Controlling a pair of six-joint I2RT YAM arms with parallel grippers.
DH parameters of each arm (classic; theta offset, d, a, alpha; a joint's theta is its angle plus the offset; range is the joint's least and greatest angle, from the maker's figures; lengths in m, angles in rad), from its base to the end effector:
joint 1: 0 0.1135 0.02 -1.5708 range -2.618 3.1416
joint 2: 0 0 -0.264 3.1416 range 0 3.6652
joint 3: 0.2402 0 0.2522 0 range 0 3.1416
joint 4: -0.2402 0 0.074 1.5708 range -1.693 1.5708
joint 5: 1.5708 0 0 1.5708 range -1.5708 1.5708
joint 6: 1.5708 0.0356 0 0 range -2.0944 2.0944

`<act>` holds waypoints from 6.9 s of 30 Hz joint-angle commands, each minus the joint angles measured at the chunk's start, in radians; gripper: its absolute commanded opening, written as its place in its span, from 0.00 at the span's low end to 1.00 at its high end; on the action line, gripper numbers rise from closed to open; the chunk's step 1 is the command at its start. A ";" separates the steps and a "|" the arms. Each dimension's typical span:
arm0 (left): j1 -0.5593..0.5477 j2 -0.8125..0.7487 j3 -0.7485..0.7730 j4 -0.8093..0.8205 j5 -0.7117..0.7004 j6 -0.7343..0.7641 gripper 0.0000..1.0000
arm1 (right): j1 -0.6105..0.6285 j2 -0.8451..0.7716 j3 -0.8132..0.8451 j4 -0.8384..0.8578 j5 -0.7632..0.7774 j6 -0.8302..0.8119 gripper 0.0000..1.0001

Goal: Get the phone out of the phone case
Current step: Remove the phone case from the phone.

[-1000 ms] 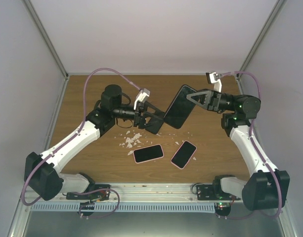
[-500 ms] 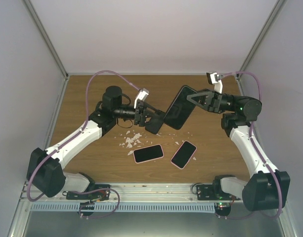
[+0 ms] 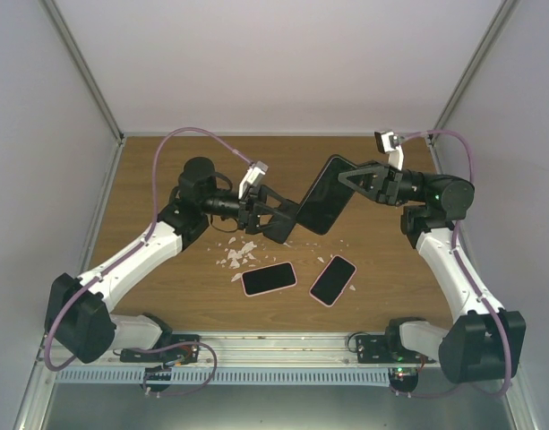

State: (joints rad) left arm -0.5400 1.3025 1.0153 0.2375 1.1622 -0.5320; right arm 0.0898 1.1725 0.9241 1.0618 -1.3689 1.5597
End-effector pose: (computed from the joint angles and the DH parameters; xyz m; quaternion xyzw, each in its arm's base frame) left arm 0.2319 -0.1771 0.3518 0.3808 0.6040 -0.6362 0.2923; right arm 0.2215 0.0550 0.4137 -0.2437 0.6064 0.6873 0.3169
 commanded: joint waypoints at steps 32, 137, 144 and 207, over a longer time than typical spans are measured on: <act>-0.010 0.078 0.014 -0.044 -0.198 -0.026 0.72 | 0.039 -0.027 0.006 0.162 0.047 0.059 0.01; 0.150 0.186 -0.029 -0.009 -0.349 -0.610 0.00 | 0.291 0.186 0.403 -1.457 0.836 -1.725 0.82; 0.167 0.208 -0.067 0.019 -0.345 -0.683 0.02 | 0.439 0.197 0.388 -1.467 0.946 -1.842 0.75; 0.159 0.225 -0.084 0.055 -0.252 -0.707 0.00 | 0.701 0.310 0.037 -0.963 1.644 -2.319 0.19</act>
State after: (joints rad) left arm -0.3645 1.5677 0.9249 0.1993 0.7773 -1.2808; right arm 0.8219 1.4509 0.9741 0.0723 0.1329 -0.7403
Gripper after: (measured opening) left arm 0.101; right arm 0.225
